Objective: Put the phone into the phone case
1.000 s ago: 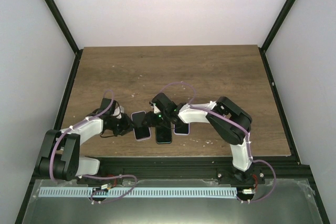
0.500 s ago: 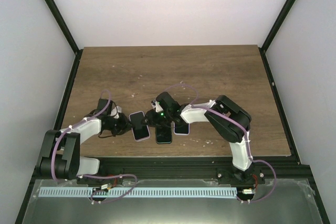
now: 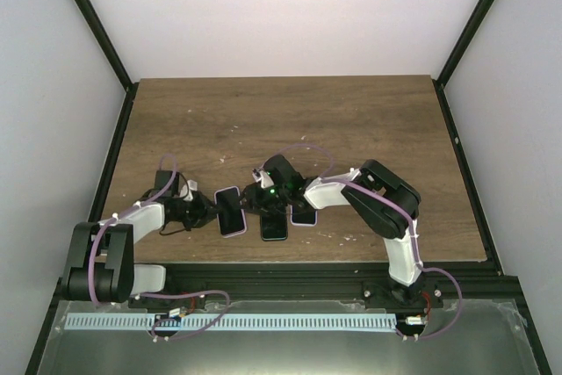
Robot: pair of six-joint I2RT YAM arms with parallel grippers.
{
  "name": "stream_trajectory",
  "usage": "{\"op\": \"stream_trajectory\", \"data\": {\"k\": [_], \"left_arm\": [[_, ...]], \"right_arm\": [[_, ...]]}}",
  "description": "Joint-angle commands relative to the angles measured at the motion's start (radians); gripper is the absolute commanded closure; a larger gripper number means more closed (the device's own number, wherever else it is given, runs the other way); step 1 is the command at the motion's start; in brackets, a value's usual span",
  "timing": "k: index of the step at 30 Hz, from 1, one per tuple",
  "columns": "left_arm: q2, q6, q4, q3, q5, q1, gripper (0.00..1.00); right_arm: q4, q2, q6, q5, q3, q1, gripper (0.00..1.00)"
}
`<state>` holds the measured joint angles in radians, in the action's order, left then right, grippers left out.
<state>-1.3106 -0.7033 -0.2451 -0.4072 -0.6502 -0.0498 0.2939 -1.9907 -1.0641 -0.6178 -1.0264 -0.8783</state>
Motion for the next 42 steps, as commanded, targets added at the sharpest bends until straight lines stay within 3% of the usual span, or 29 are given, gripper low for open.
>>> {"op": "stream_trajectory", "data": {"k": [1, 13, 27, 42], "left_arm": [[-0.002, -0.009, 0.022, 0.024, -0.037, -0.004, 0.75], [0.005, -0.042, 0.049, 0.029, -0.149, -0.005, 0.72], [0.022, -0.072, 0.091, 0.048, -0.186, -0.005, 0.71], [0.009, -0.099, 0.141, 0.058, -0.224, -0.005, 0.72]], "right_arm": [[0.11, 0.041, -0.028, -0.059, -0.011, -0.017, 0.52], [0.245, 0.074, -0.08, -0.077, 0.03, -0.024, 0.52], [0.078, 0.0, 0.054, -0.119, -0.066, -0.051, 0.56], [0.186, -0.057, 0.006, -0.221, -0.085, -0.051, 0.66]]}}
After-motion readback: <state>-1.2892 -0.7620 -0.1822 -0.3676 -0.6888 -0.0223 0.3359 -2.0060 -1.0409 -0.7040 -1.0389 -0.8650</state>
